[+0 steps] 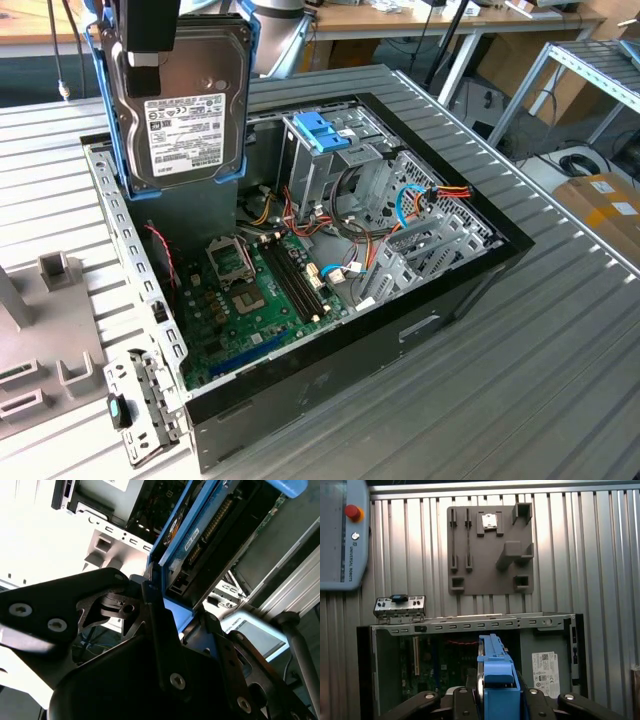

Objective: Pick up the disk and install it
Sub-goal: 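Pick up the disk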

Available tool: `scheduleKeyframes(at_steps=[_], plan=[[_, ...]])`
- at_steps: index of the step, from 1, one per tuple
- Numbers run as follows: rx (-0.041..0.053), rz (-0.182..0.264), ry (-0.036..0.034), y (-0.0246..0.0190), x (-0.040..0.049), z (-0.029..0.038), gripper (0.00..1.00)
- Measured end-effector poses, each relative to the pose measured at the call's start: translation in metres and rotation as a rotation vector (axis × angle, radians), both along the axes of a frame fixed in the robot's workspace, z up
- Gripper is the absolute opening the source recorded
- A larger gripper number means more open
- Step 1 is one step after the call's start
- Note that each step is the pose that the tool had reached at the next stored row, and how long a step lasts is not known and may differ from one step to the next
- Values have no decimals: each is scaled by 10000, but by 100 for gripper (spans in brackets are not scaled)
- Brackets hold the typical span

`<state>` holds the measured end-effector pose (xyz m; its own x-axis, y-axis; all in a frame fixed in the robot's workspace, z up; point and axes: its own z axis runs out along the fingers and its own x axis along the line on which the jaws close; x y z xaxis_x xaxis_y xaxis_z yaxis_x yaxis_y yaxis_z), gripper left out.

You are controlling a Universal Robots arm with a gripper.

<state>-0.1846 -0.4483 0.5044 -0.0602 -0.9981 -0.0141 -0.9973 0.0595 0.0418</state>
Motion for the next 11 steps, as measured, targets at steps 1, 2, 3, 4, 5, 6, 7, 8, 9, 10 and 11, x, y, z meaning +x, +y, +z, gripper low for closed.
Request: scheduleKeyframes(at_steps=[1, 2, 3, 4, 5, 6, 7, 8, 9, 10, 11], plan=[[0, 0, 0, 0, 5, -1, 37], [-1, 0, 0, 0, 13, -1, 37], [-1, 0, 0, 0, 19, -2, 37], [-3, 0, 0, 0, 24, -2, 37], [-3, 0, 0, 0, 30, -3, 37], [-4, 0, 0, 0, 36, -4, 37], [-4, 0, 0, 0, 43, -5, 37], [-6, 0, 0, 0, 52, -5, 37], [-6, 0, 0, 0, 60, -6, 37], [-7, 0, 0, 0, 67, -7, 37], [-7, 0, 0, 0, 72, -8, 37]])
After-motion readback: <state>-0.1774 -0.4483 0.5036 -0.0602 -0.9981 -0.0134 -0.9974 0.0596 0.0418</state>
